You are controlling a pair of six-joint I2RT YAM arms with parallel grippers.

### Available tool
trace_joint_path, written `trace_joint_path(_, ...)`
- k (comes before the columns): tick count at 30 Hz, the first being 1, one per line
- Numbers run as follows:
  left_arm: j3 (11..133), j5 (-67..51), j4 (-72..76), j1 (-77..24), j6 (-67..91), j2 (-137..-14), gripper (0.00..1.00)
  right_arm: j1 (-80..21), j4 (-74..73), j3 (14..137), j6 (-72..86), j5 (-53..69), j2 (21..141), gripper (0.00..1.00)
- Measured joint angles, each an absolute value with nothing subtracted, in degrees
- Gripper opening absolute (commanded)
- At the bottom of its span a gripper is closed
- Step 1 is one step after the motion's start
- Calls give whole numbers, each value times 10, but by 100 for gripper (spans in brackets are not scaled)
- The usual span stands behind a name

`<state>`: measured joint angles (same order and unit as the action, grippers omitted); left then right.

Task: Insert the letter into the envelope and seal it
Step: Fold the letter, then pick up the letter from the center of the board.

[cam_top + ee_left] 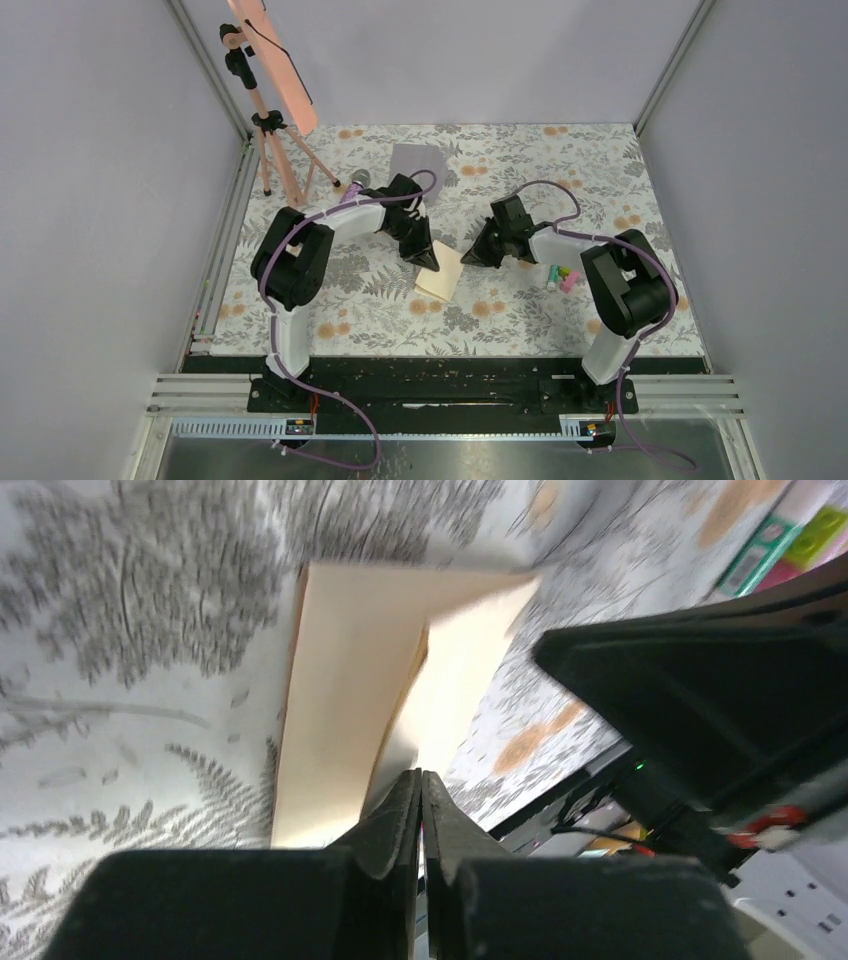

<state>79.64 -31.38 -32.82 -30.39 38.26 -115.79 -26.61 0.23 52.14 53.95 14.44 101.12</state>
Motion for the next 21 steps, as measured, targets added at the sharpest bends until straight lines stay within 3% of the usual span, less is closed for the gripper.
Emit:
trace_joint_path(6, 710, -303, -324, -313, 377, -1138, 0, -266, -1, 518, 531, 158, 979, 4)
trace_joint_path(17, 705, -330, -324, -309, 383, -1148, 0, -270, 117, 420, 654, 264, 985, 1)
trace_joint_path(19, 705, -331, -324, -308, 384, -1148, 0, -272, 137, 394, 688, 277, 1009, 7)
trace_joint_path(21, 705, -333, -323, -308, 386, -1149, 0, -270, 161, 379, 709, 292, 1011, 20)
